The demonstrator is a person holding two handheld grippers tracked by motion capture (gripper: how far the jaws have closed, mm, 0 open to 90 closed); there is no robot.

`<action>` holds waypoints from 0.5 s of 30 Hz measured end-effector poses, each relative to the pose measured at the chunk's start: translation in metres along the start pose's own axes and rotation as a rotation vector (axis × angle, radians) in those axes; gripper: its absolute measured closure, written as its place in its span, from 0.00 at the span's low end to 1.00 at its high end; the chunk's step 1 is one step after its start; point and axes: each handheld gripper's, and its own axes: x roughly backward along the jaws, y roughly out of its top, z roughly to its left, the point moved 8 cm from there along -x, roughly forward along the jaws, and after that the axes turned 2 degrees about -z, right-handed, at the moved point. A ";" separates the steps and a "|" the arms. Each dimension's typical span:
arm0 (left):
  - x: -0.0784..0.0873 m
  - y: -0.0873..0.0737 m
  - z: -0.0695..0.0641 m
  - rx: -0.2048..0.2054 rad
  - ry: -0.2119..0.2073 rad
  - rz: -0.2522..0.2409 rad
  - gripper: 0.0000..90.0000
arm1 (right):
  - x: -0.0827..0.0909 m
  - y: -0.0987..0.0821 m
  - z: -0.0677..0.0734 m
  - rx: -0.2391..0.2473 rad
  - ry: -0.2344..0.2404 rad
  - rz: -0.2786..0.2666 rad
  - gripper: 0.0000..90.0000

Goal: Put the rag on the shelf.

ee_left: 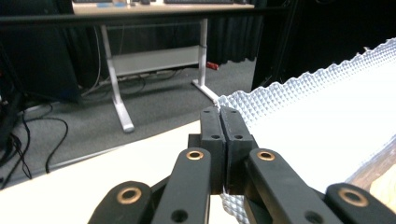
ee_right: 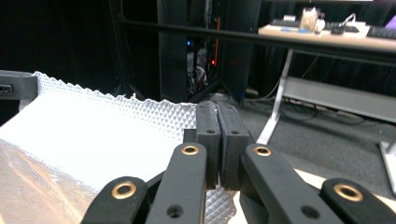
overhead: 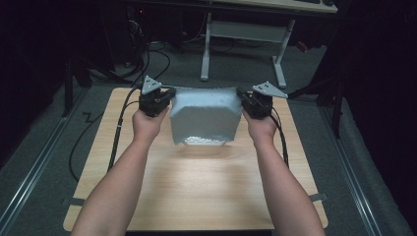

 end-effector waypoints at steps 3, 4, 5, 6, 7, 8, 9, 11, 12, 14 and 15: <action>-0.004 -0.011 0.000 0.010 -0.014 0.035 0.99 | -0.007 -0.008 -0.002 0.009 -0.004 0.029 0.99; -0.005 -0.014 0.000 0.010 -0.019 0.045 0.99 | -0.009 -0.012 -0.003 0.007 -0.006 0.041 0.99; -0.006 -0.017 0.000 0.014 -0.023 0.051 0.99 | -0.011 -0.015 -0.004 0.009 -0.008 0.051 0.99; -0.007 -0.022 0.000 0.021 -0.032 0.061 0.99 | -0.011 -0.018 -0.004 0.009 -0.010 0.059 0.99; -0.007 -0.026 0.000 0.022 -0.035 0.067 0.99 | -0.013 -0.023 -0.005 0.004 -0.008 0.066 0.99; -0.008 -0.030 0.000 0.027 -0.040 0.075 0.99 | -0.014 -0.025 -0.005 0.001 -0.005 0.072 0.99; -0.009 -0.033 0.000 0.032 -0.045 0.079 0.99 | -0.015 -0.029 -0.005 -0.001 -0.004 0.078 0.99; -0.010 -0.042 0.000 0.062 -0.060 0.078 0.99 | -0.016 -0.034 -0.005 -0.006 0.002 0.091 0.99; -0.010 -0.047 0.001 0.091 -0.071 0.079 0.99 | -0.017 -0.036 -0.005 -0.013 0.009 0.095 0.99; -0.011 -0.055 0.002 0.116 -0.079 0.084 0.99 | -0.016 -0.042 -0.004 -0.022 0.016 0.108 0.99; -0.012 -0.061 0.002 0.118 -0.080 0.092 0.99 | -0.016 -0.044 -0.003 -0.023 0.018 0.110 0.99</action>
